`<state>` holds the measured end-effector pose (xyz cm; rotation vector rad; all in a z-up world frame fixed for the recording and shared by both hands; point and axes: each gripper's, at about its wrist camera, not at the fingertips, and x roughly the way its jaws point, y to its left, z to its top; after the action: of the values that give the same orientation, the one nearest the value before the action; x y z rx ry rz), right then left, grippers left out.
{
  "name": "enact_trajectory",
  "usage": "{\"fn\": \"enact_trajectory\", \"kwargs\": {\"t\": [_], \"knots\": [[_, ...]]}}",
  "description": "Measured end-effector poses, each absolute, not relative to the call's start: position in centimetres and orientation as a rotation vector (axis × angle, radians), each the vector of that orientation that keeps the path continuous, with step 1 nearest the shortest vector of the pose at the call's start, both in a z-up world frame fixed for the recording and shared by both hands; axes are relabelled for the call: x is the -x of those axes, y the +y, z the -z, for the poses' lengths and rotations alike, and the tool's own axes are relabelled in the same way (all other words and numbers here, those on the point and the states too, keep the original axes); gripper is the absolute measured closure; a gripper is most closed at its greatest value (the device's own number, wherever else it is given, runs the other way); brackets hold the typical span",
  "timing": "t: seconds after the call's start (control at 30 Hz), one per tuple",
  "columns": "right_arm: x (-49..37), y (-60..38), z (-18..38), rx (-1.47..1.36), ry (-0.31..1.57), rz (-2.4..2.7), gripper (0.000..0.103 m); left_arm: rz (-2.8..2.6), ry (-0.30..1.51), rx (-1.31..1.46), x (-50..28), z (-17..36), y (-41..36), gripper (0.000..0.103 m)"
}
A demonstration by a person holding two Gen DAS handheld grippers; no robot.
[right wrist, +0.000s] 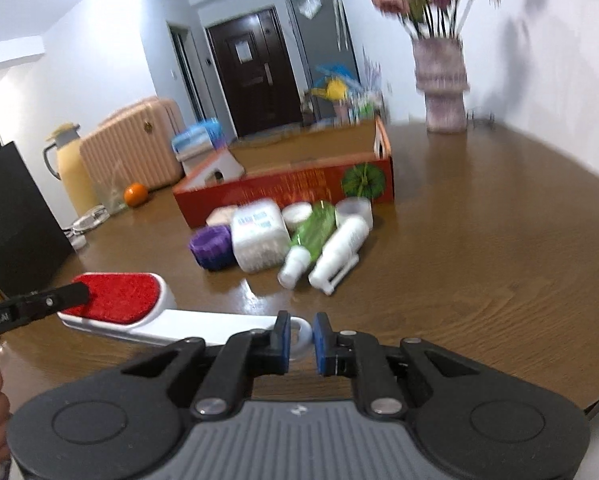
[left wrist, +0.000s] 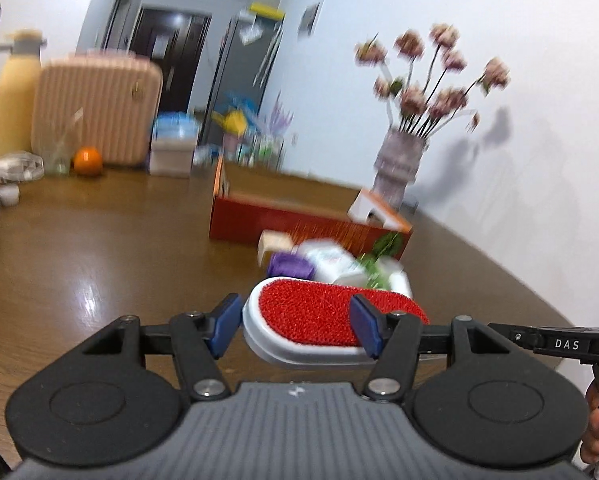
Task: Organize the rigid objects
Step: 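Lift the lint brush with both grippers and carry it over the cardboard box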
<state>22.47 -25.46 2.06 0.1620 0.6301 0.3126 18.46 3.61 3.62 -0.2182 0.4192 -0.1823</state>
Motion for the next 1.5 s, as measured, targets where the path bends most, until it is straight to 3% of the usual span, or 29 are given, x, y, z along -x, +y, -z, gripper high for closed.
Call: {"fn": "enact_trajectory", "kwargs": {"t": [0.37, 0.7, 0.97, 1.5], "knots": [[-15.4, -25.9, -6.0, -0.157, 0.445, -0.288, 0.090, 0.206, 0.266, 0.198, -11.5, -6.7, 2.7, 0.043], [-15.1, -26.3, -6.8, -0.161, 0.405, -0.271, 0.090, 0.218, 0.253, 0.182, -13.1, -7.3, 2.5, 0.043], [-21.9, -25.6, -6.8, -0.156, 0.429, -0.257, 0.090, 0.206, 0.258, 0.169, -20.1, -7.8, 2.9, 0.043], [-44.9, -23.9, -7.7, -0.127, 0.469, -0.254, 0.090, 0.177, 0.377, 0.176, -44.0, -7.3, 4.0, 0.043]]}}
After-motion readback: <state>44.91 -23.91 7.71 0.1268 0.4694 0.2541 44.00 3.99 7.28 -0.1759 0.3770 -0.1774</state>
